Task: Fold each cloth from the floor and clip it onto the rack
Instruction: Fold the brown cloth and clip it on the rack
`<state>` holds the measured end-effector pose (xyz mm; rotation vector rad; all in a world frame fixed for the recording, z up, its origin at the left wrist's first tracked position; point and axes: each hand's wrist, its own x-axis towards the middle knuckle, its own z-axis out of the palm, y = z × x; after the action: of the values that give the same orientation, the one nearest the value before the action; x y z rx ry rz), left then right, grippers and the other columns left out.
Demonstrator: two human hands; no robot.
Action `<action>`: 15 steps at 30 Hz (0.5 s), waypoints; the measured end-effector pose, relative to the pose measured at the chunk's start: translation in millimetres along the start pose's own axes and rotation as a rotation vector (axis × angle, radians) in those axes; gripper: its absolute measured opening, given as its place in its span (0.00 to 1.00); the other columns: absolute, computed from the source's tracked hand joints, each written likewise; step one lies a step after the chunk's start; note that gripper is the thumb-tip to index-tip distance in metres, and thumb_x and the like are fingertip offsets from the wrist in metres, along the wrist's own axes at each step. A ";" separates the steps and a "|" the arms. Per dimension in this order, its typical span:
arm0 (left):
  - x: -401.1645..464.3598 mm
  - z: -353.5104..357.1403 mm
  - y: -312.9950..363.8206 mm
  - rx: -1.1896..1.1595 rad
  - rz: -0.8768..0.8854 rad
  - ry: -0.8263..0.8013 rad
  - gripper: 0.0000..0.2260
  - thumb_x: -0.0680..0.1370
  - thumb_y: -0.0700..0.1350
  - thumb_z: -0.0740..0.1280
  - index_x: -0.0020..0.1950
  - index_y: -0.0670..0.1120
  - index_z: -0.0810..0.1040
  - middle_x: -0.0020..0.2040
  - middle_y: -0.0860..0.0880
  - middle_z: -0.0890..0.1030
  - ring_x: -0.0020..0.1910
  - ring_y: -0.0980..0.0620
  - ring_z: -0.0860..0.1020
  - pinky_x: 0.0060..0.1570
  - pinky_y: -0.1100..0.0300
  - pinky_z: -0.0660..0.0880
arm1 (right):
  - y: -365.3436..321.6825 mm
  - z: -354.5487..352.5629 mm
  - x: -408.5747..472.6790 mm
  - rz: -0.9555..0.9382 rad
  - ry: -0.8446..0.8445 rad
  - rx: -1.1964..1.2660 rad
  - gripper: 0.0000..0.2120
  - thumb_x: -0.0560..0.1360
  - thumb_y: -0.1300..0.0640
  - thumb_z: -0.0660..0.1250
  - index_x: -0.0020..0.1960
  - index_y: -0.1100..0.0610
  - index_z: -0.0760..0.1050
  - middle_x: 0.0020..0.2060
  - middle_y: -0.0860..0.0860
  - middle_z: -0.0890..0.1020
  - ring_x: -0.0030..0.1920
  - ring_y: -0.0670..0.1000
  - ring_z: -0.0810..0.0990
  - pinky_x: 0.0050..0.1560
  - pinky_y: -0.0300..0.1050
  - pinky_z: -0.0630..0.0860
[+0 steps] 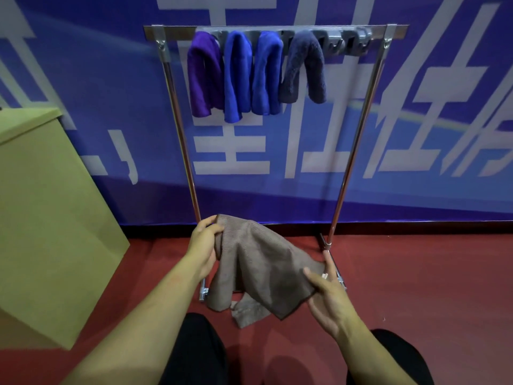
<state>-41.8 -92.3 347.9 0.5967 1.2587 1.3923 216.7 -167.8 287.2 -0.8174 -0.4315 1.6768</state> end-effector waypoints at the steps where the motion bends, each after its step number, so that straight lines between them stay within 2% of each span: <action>1: -3.3 2.3 0.7 -0.025 0.002 -0.018 0.18 0.78 0.29 0.60 0.65 0.42 0.75 0.52 0.40 0.82 0.50 0.44 0.81 0.56 0.49 0.78 | 5.2 -3.1 3.5 0.012 0.030 -0.087 0.51 0.68 0.72 0.72 0.79 0.39 0.54 0.70 0.60 0.74 0.63 0.60 0.81 0.55 0.53 0.82; 3: -7.0 3.4 -1.6 -0.004 0.019 -0.066 0.21 0.79 0.27 0.59 0.64 0.48 0.76 0.49 0.41 0.82 0.49 0.44 0.81 0.57 0.47 0.77 | 11.4 -3.1 3.0 0.033 0.074 -0.261 0.53 0.70 0.72 0.74 0.80 0.39 0.49 0.71 0.59 0.72 0.63 0.58 0.81 0.63 0.57 0.78; 4: -6.7 1.6 -4.1 0.053 0.043 -0.093 0.21 0.79 0.28 0.59 0.63 0.49 0.77 0.49 0.41 0.82 0.49 0.44 0.81 0.57 0.47 0.77 | 13.1 -4.8 2.4 0.005 0.106 -0.363 0.53 0.70 0.67 0.76 0.79 0.36 0.49 0.72 0.58 0.72 0.64 0.57 0.80 0.66 0.59 0.76; 6: -5.7 -3.9 -7.7 0.234 0.110 -0.151 0.19 0.80 0.30 0.60 0.59 0.50 0.82 0.53 0.39 0.82 0.51 0.41 0.80 0.59 0.45 0.76 | 13.7 -17.2 7.9 -0.090 0.144 -0.571 0.51 0.66 0.52 0.81 0.73 0.24 0.51 0.71 0.52 0.72 0.65 0.55 0.79 0.65 0.63 0.76; 7: -4.7 -7.4 -9.2 0.328 0.153 -0.173 0.18 0.81 0.31 0.60 0.55 0.50 0.84 0.55 0.39 0.83 0.53 0.40 0.80 0.60 0.45 0.75 | 15.6 -30.2 15.7 -0.130 0.163 -0.649 0.50 0.64 0.45 0.81 0.72 0.22 0.52 0.69 0.50 0.73 0.66 0.55 0.79 0.63 0.64 0.77; 9: -3.8 -13.9 -12.0 0.498 0.223 -0.185 0.16 0.82 0.35 0.62 0.50 0.51 0.87 0.51 0.43 0.84 0.48 0.42 0.78 0.54 0.49 0.74 | 8.5 -30.8 13.9 -0.203 0.223 -0.806 0.45 0.67 0.42 0.78 0.75 0.30 0.56 0.64 0.47 0.76 0.65 0.52 0.78 0.63 0.62 0.77; 11: -5.5 -19.0 -13.9 0.578 0.227 -0.188 0.15 0.82 0.37 0.63 0.49 0.53 0.87 0.45 0.43 0.83 0.44 0.47 0.73 0.48 0.53 0.69 | -3.7 -22.6 4.7 -0.277 0.263 -0.817 0.31 0.73 0.48 0.75 0.74 0.44 0.68 0.59 0.50 0.83 0.57 0.47 0.83 0.62 0.54 0.79; 13: -8.1 -22.4 -15.7 0.566 0.186 -0.198 0.14 0.82 0.38 0.64 0.50 0.53 0.87 0.49 0.39 0.85 0.45 0.47 0.76 0.48 0.54 0.72 | -10.9 -16.7 -0.7 -0.234 0.239 -0.667 0.12 0.79 0.54 0.69 0.62 0.51 0.80 0.53 0.57 0.86 0.48 0.46 0.85 0.56 0.48 0.82; 15: -12.9 -24.2 -16.6 0.442 0.051 -0.280 0.12 0.82 0.36 0.63 0.56 0.49 0.85 0.56 0.37 0.84 0.51 0.47 0.81 0.54 0.56 0.77 | -16.2 -15.9 -3.4 -0.113 0.148 -0.441 0.10 0.80 0.55 0.67 0.57 0.57 0.82 0.52 0.61 0.85 0.49 0.53 0.85 0.55 0.51 0.82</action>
<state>-53.5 -115.6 329.3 1.0927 1.3325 1.0267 239.6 -168.8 288.0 -1.2065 -0.7448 1.4226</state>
